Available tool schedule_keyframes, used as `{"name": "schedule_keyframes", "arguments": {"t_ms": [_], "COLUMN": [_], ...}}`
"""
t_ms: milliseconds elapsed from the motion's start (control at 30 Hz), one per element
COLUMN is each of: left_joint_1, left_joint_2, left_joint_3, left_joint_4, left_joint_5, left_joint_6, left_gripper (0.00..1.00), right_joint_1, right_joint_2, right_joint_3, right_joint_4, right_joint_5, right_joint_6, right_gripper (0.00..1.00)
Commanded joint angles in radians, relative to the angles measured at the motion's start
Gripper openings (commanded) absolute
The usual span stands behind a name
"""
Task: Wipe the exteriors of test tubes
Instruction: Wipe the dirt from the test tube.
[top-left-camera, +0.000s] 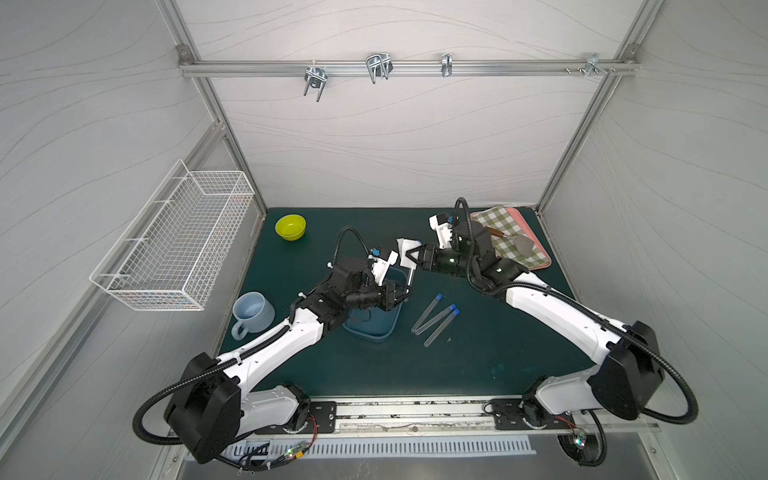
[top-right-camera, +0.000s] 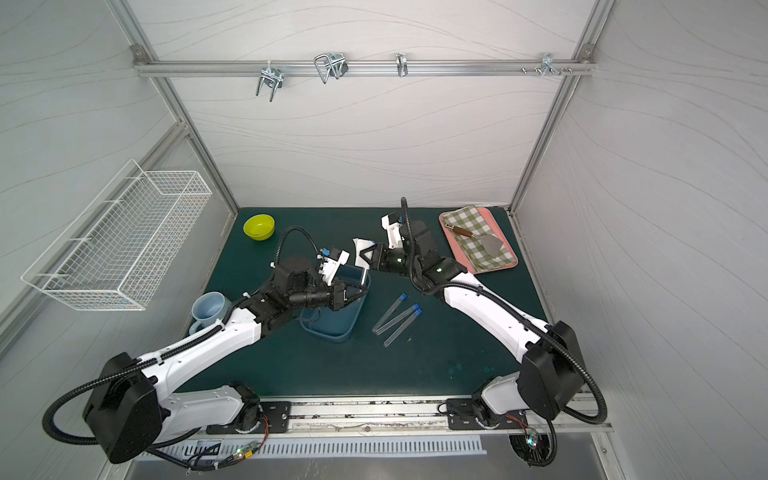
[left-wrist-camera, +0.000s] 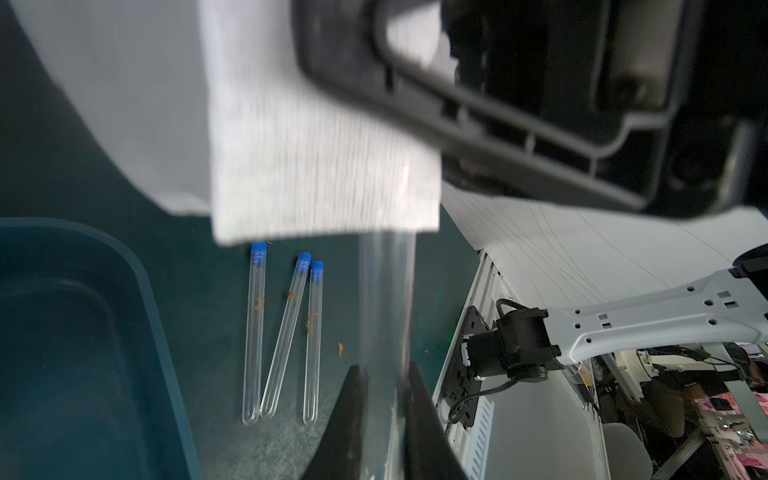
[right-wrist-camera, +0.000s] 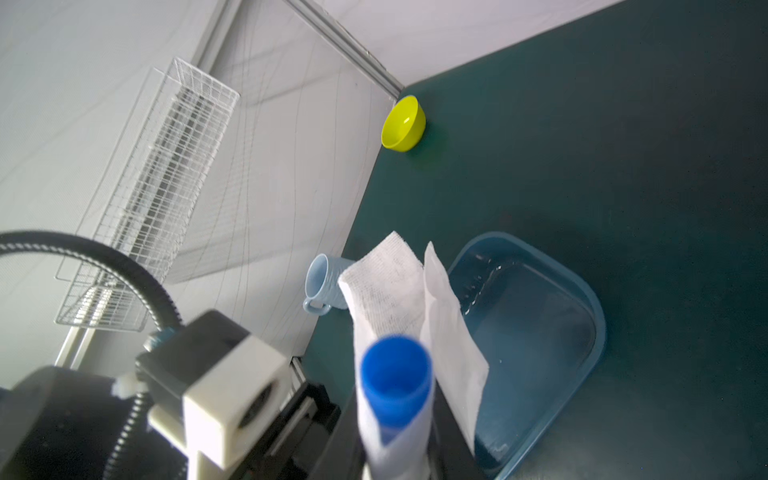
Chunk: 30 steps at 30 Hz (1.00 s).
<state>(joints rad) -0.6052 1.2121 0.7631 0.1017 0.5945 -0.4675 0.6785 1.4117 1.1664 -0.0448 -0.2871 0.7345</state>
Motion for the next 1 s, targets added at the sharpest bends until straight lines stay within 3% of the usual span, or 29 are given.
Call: {"name": "schedule_keyframes", "arguments": {"t_ms": [0, 667, 967], "left_joint_1": [-0.007, -0.007, -0.007], "left_joint_2": [-0.014, 0.003, -0.019], "left_joint_3": [0.015, 0.033, 0.005], "left_joint_4": [0.026, 0.059, 0.054], "left_joint_5": [0.040, 0.036, 0.028], "left_joint_6": [0.007, -0.025, -0.023], "left_gripper": [0.13, 0.13, 0.13], "right_joint_1": [-0.025, 0.128, 0.112], "right_joint_2": [0.017, -0.040, -0.052], "right_joint_3": [0.034, -0.130, -0.113], "right_joint_4": [0.059, 0.033, 0.004], "right_joint_5": [0.026, 0.066, 0.078], "right_joint_6": [-0.007, 0.011, -0.011], "right_gripper": [0.21, 0.24, 0.24]}}
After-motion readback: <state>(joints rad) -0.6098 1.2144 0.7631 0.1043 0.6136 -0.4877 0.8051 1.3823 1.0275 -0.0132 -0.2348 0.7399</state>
